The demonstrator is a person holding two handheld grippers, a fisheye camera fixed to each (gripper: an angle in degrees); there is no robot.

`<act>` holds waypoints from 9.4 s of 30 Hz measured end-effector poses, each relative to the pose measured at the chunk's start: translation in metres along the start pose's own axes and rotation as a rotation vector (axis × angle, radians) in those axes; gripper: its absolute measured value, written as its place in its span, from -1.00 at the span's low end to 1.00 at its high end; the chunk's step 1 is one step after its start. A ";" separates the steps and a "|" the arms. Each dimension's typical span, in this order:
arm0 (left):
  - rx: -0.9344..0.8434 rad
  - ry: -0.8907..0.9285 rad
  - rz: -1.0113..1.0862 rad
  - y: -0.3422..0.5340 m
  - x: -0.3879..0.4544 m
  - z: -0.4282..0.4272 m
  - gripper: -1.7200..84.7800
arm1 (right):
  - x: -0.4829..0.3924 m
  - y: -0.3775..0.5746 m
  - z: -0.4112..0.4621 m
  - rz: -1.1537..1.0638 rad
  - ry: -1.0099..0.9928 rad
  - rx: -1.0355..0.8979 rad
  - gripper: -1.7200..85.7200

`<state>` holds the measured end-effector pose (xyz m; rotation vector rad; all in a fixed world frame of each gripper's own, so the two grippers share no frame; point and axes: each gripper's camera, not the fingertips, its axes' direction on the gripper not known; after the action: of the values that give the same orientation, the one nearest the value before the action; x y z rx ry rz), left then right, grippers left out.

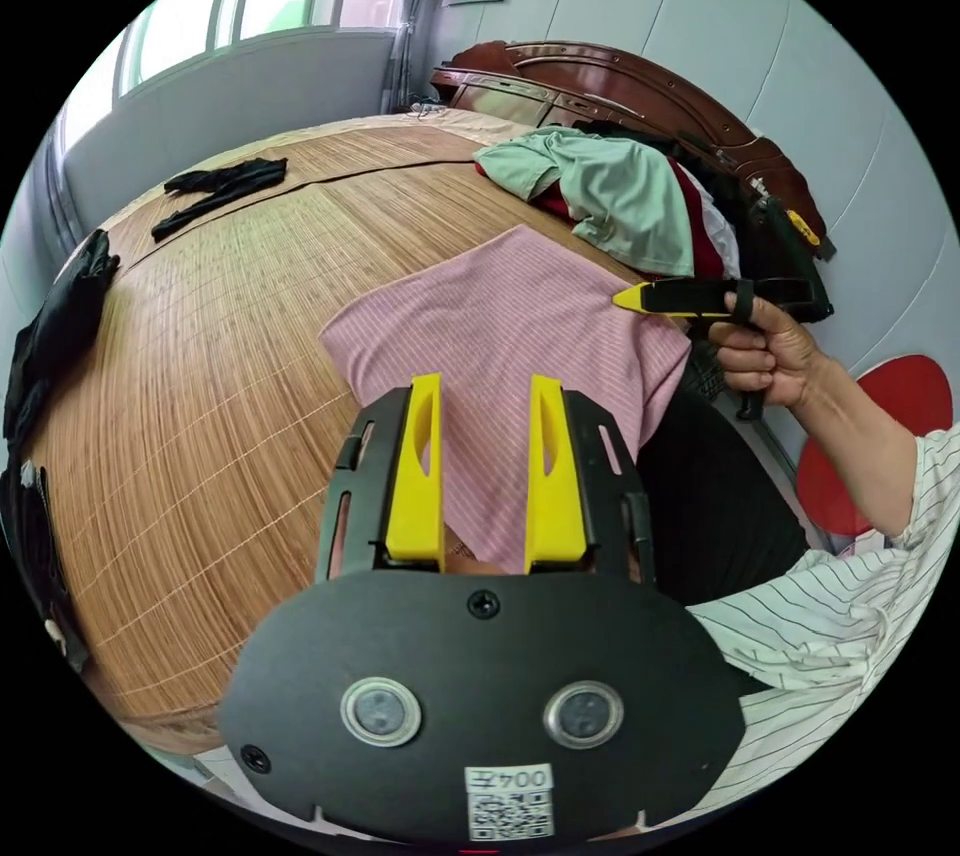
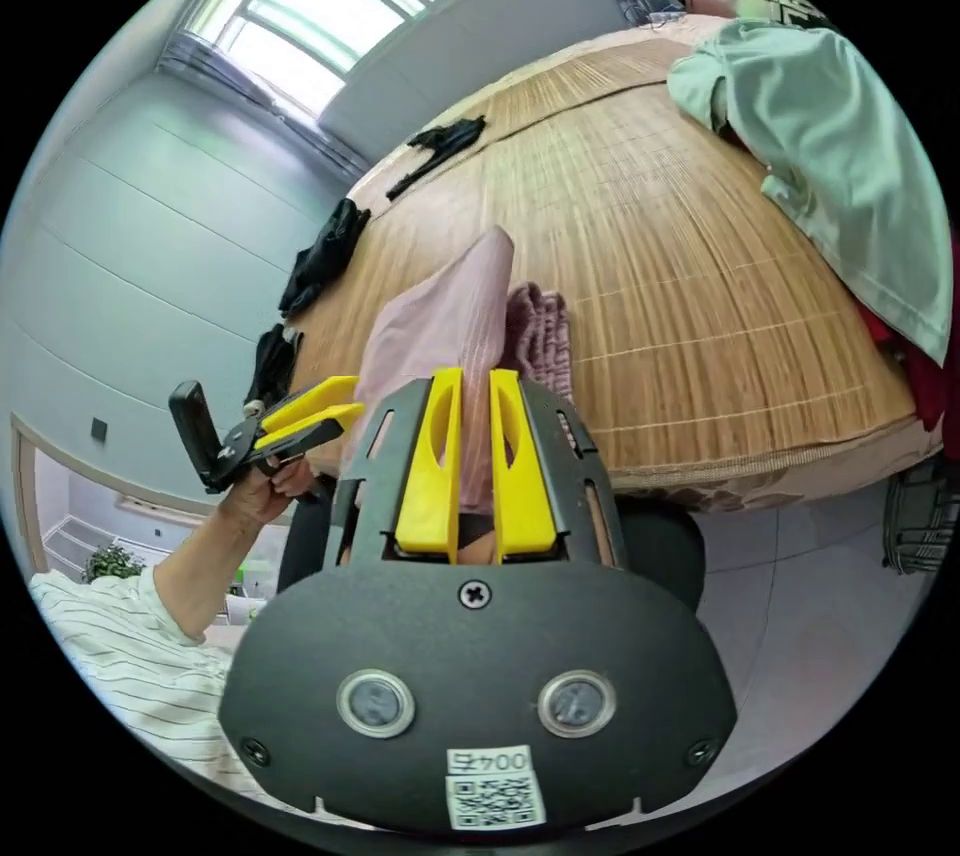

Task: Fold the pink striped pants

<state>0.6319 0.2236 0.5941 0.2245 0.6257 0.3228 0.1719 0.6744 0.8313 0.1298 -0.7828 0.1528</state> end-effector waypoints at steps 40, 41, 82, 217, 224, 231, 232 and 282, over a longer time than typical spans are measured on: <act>0.166 0.003 -0.226 0.093 0.035 -0.015 -0.95 | -0.409 -0.291 0.333 -0.750 0.499 -0.505 -0.72; 0.164 0.000 -0.214 0.093 0.036 -0.015 -0.95 | -0.417 -0.303 0.355 -0.766 0.524 -0.569 -0.71; -0.038 -0.190 -0.243 -0.048 -0.020 0.066 -0.96 | 0.006 -0.171 0.154 -0.251 0.101 -0.142 -0.97; 0.103 0.622 -0.761 0.205 -0.128 0.149 -0.66 | -0.361 0.257 0.012 -0.963 0.688 0.234 -0.86; 0.025 0.807 -0.835 0.186 -0.153 0.209 -0.45 | -0.300 0.202 -0.054 -0.740 0.338 0.199 -0.86; -0.013 0.887 -0.839 0.132 -0.155 0.262 -0.48 | -0.275 0.223 -0.042 -0.862 0.463 0.217 -0.86; -0.026 0.886 -0.828 0.125 -0.154 0.268 -0.51 | -0.273 0.224 -0.041 -0.872 0.472 0.216 -0.86; 0.014 0.340 -0.629 0.082 -0.174 0.300 -0.72 | 0.088 0.072 0.016 0.297 -0.175 0.253 -0.82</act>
<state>0.6614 0.2045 0.9487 -0.0236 0.9963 -0.2570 0.2091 0.7497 0.9097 0.2688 -0.9530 0.5281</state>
